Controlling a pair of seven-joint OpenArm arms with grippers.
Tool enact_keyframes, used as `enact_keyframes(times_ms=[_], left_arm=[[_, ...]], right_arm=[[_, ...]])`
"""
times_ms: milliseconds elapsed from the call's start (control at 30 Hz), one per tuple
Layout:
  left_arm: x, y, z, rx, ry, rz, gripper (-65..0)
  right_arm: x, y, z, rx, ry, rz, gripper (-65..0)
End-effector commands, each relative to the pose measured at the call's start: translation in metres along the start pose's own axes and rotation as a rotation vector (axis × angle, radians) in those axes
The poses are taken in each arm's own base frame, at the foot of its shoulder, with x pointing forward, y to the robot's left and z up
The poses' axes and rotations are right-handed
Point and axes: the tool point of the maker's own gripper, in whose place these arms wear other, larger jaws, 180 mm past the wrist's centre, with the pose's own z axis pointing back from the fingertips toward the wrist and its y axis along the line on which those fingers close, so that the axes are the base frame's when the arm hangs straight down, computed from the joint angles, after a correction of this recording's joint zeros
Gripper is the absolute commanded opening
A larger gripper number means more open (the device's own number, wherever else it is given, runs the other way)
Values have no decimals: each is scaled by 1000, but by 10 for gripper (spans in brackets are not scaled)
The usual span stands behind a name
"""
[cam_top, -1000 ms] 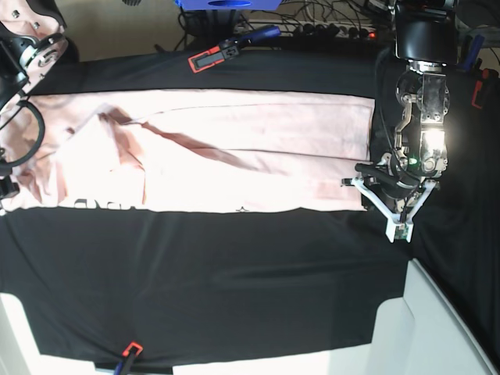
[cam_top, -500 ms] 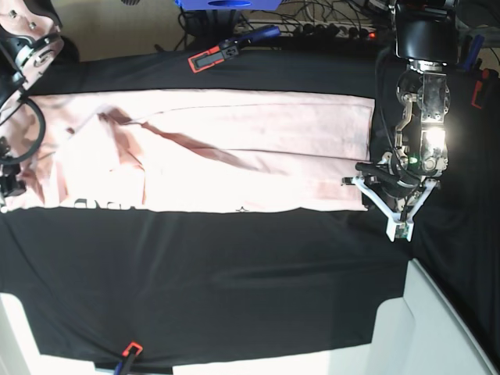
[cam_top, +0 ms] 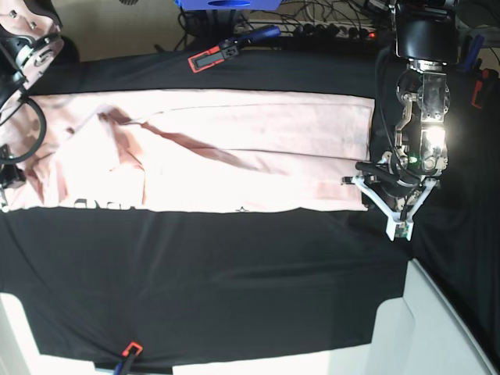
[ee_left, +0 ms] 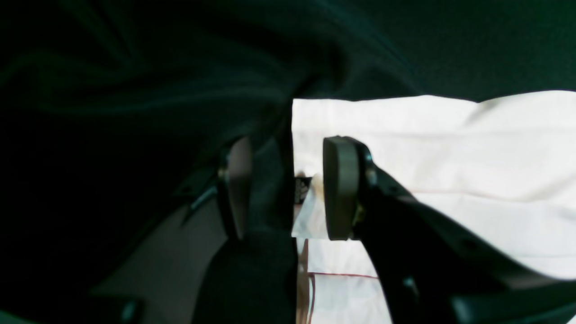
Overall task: Fold the T-shirt properly
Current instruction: 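Drag the pinched flap with the right gripper, folding it over the shirt, then release the shirt edge with the left gripper and move it inward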
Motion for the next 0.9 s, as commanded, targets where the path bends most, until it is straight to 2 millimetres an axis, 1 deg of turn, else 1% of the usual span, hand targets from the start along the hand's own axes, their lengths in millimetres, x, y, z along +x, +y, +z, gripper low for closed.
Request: enact_keyframes(times_ms=[0, 67, 133, 233, 333, 500, 567, 733, 867], left_arm=[[17, 6, 2, 13, -48, -3, -393], [17, 6, 2, 13, -48, -3, -393], [17, 6, 2, 13, -48, -3, -393], [17, 6, 2, 13, -48, -3, -393], [18, 6, 3, 13, -51, -4, -393], [19, 6, 3, 13, -53, -4, -393], [19, 6, 3, 13, -54, -4, -393], [13, 5, 4, 12, -44, -6, -393], [12, 5, 4, 12, -42, -6, -393]], right_arm=[[32, 6, 13, 14, -71, 22, -650], [35, 5, 15, 8, -77, 23, -650], [49, -4, 23, -14, -100, 30, -650], [53, -16, 25, -41, -90, 25, -650], [58, -34, 25, -76, -70, 13, -650], [68, -49, 28, -108, -92, 7, -650], [68, -50, 27, -123, -82, 33, -650], [73, -42, 24, -143, -95, 115, -650], [72, -38, 20, -152, -101, 158, -650]])
